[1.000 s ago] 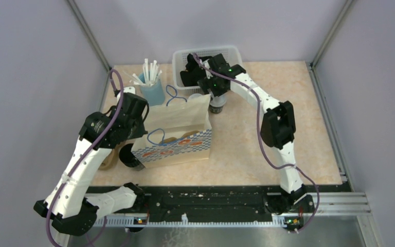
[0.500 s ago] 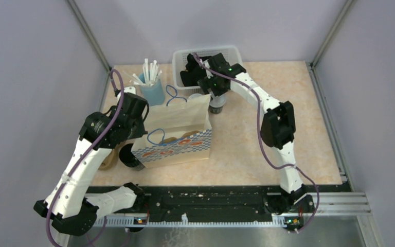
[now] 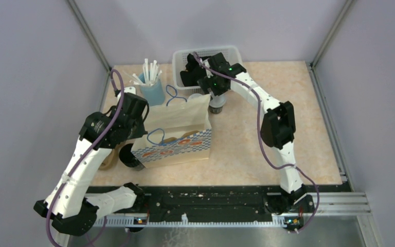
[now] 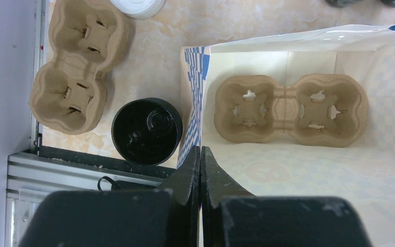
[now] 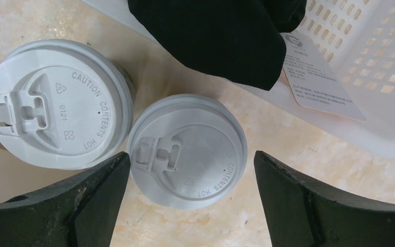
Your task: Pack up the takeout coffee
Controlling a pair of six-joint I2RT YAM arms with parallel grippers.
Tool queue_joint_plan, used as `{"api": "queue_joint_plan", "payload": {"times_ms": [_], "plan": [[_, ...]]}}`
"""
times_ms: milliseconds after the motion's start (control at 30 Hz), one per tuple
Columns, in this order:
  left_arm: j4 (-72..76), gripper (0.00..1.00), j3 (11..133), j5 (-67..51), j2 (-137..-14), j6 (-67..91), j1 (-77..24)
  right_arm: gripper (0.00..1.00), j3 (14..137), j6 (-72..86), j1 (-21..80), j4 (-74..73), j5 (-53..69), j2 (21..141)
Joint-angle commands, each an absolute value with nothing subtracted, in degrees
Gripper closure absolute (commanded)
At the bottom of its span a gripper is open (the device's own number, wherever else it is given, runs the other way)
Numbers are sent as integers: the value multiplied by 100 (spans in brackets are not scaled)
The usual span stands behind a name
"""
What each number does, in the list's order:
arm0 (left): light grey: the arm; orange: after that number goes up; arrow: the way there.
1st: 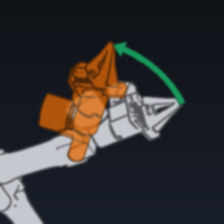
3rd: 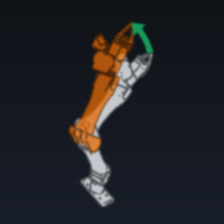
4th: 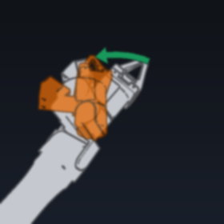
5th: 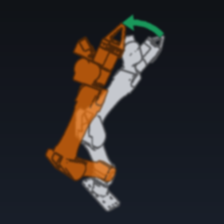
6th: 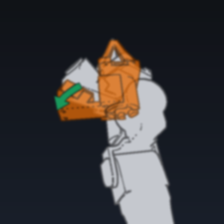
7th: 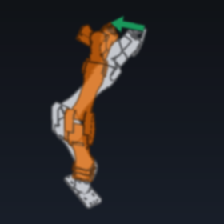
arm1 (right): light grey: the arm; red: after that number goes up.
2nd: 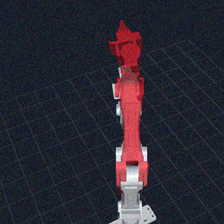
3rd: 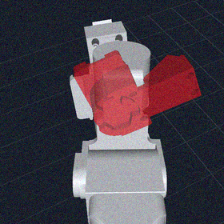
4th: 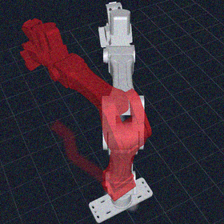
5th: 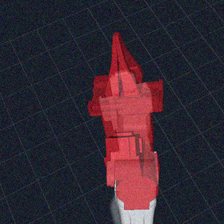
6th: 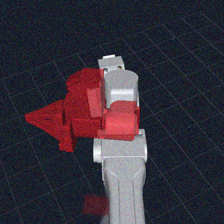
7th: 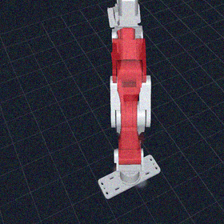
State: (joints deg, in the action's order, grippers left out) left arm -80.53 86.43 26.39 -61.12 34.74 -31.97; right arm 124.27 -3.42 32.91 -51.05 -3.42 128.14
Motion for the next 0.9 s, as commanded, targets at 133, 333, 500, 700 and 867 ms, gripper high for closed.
{"api": "queue_joint_plan", "payload": {"times_ms": [133,333,500,700,867], "plan": [[-7822,100,8682,2698,-6042,3428,-3177,13,12543,-282,3382,-5130,-296,12994],[-7816,100,8671,2698,-6053,3441,-3177,16,12535,-300,3377,-5159,-291,13018],[-7818,100,8689,2708,-6059,3437,-3177,19,12566,-308,3383,-5185,-346,12981],[-7734,100,8731,2631,-6081,3403,-3179,22,12675,-159,3379,-5253,-433,12665],[-7091,100,8613,2006,-5988,2880,-3181,23,12138,-60,3339,-5308,-688,11872]]}}
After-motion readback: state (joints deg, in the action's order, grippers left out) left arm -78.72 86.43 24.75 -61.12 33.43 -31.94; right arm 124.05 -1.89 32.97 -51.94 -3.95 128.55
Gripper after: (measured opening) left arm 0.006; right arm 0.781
